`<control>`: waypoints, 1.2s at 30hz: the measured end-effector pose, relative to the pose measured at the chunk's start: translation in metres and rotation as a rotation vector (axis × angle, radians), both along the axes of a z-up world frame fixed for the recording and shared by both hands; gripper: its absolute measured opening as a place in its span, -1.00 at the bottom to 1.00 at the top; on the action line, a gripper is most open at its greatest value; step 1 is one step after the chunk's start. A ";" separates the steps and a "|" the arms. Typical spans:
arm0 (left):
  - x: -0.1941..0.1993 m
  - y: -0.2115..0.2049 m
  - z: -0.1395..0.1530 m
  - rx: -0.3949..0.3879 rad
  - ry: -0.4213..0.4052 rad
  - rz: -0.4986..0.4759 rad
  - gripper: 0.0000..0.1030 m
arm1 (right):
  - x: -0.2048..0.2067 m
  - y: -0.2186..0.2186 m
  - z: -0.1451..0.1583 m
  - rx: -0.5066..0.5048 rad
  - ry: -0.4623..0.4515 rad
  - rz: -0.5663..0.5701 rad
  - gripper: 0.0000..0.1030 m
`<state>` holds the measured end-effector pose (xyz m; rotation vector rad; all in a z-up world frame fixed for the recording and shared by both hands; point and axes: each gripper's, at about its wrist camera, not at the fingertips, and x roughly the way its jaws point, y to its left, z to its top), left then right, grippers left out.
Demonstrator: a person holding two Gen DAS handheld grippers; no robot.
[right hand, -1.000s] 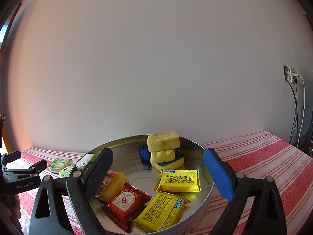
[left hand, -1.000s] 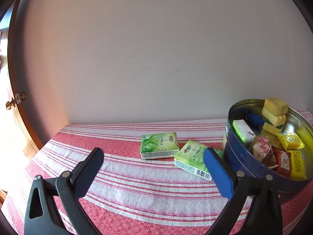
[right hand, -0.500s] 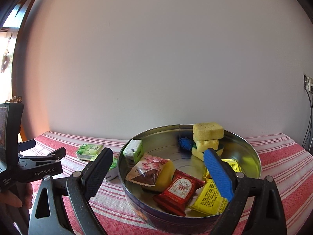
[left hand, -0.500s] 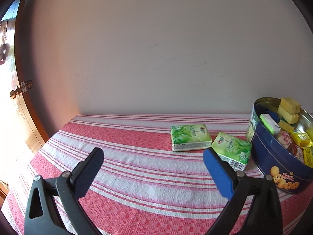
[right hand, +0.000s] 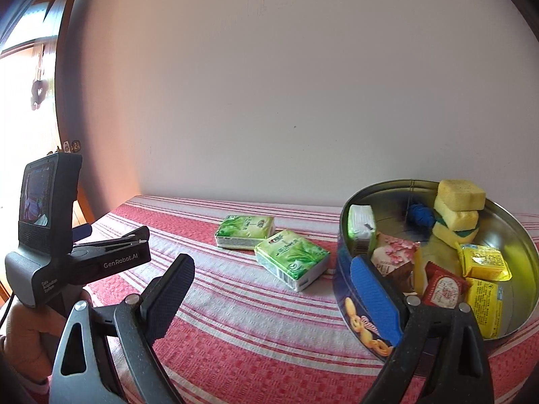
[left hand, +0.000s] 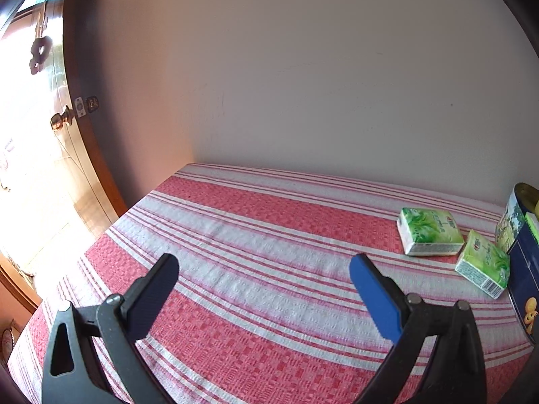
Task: Organize objects
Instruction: 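Withdraw both tools from the tin toward the green tissue packs, then grasp a green tissue pack with the right gripper and the other with the left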
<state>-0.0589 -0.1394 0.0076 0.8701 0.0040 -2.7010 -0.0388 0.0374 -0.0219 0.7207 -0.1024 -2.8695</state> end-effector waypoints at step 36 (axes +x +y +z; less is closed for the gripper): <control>-0.003 -0.028 0.002 0.093 -0.024 0.045 0.99 | -0.114 -0.037 -0.012 0.150 -0.247 -0.002 0.77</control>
